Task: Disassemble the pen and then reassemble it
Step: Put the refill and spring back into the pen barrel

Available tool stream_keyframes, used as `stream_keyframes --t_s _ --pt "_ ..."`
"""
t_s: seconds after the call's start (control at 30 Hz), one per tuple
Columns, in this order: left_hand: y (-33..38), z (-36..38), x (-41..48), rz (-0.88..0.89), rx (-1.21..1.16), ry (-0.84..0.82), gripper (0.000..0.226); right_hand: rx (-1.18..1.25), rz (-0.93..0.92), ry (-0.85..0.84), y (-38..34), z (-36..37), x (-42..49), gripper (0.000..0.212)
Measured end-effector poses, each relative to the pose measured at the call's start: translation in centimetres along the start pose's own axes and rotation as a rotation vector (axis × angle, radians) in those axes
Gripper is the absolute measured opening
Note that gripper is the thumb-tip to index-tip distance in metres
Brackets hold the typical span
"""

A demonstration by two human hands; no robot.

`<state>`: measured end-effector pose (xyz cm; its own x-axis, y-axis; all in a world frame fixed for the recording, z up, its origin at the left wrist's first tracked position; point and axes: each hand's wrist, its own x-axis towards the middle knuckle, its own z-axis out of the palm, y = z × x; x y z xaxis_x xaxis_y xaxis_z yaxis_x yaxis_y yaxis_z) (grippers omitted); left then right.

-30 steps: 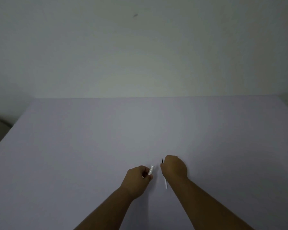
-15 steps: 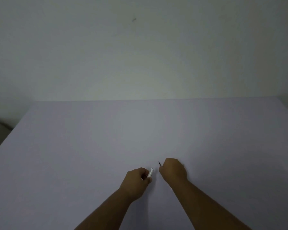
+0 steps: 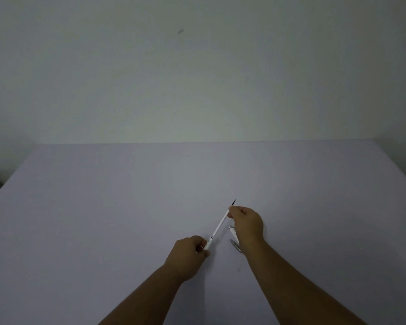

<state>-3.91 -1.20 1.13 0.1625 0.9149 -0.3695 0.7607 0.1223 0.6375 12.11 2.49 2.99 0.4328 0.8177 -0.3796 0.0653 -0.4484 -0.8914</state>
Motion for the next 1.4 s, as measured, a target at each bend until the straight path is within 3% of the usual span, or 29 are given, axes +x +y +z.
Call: stream_keyframes --t_s 0.4,0.63,0.97,1.07,1.13,1.27,1.4 --pt "0.7 0.1 -0.2 -0.018 -0.077 -0.013 0.017 -0.062 -0.047 -0.021 0.8 -0.8 0.0 0.023" --pt "1.4 -0.1 -0.1 -0.005 -0.092 -0.003 0.018 -0.130 -0.024 -0.264 1.3 -0.4 -1.1 0.021" --pt "1.3 0.0 -0.1 -0.009 -0.123 0.001 0.015 -0.134 -0.037 -0.360 0.9 -0.8 -0.8 0.013" --pt "0.9 0.0 -0.1 -0.013 -0.130 0.012 0.015 -0.153 -0.019 -0.324 1.2 -1.0 -0.5 0.022" --pt "0.7 -0.1 -0.1 -0.018 -0.132 0.012 0.017 -0.287 -0.044 -0.256 1.7 -1.3 -0.2 0.030" --pt "0.3 -0.3 -0.2 -0.033 -0.204 -0.011 0.033 -1.066 -0.333 -0.263 3.7 -1.8 -0.1 0.030" --pt "0.0 -0.2 -0.3 -0.021 -0.188 -0.030 0.037 -1.306 -0.461 -0.263 5.3 -1.4 -0.5 0.025"
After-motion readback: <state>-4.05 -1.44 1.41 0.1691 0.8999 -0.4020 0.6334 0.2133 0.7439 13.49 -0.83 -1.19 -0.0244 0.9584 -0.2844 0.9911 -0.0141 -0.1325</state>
